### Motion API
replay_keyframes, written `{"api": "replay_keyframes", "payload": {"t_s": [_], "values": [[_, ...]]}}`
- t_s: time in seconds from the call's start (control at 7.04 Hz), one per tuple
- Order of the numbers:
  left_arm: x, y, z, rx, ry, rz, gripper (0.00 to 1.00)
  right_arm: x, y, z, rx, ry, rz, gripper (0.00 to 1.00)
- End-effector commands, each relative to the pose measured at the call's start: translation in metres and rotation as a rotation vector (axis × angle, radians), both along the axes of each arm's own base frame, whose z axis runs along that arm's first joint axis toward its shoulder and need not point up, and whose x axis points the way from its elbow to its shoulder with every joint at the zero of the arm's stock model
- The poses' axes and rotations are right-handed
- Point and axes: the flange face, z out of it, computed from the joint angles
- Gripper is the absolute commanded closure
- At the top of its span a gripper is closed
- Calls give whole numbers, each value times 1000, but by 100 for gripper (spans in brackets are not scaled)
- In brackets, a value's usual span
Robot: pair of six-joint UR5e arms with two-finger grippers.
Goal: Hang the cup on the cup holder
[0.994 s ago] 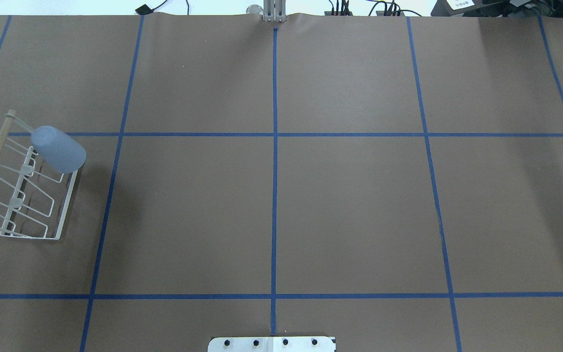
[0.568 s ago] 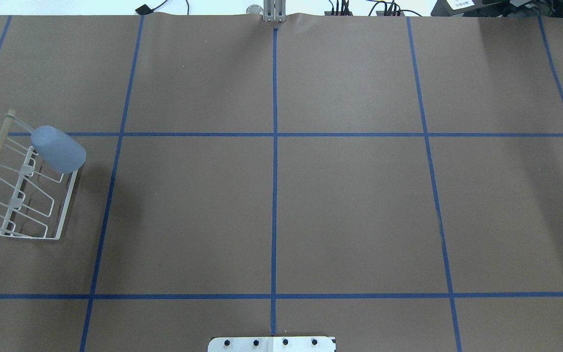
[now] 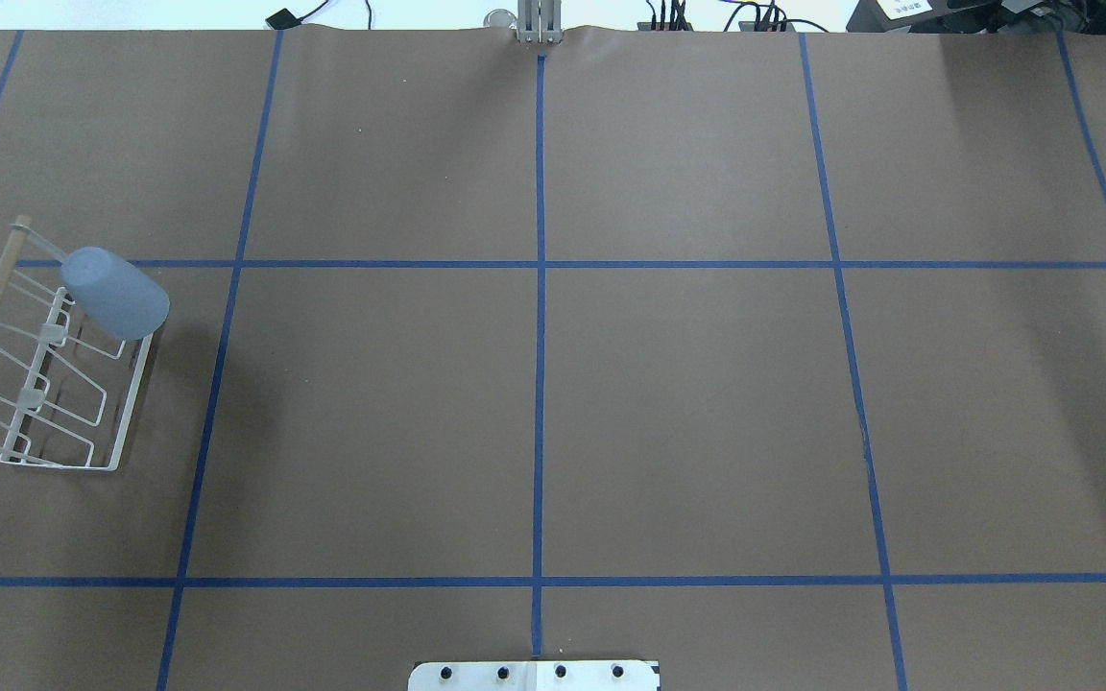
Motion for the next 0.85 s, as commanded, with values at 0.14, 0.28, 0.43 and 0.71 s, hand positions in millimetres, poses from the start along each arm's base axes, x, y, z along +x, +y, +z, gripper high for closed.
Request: {"api": "replay_keyframes", "payload": {"t_s": [0.14,0.28,0.43,0.71], "values": [[0,-2,6,6,1,1,1,-1,1,-2,5,-5,-3,0],[0,-3,20,10,2,0,1,-1,1,-3,6,-4,-3,0],[-3,-2,25,15,0,-10,1,-1,1,-6,9,-14,-3,0],[-3,-3,24,11,-3,-18,1,-1,2,-7,10,-19,-3,0]]}}
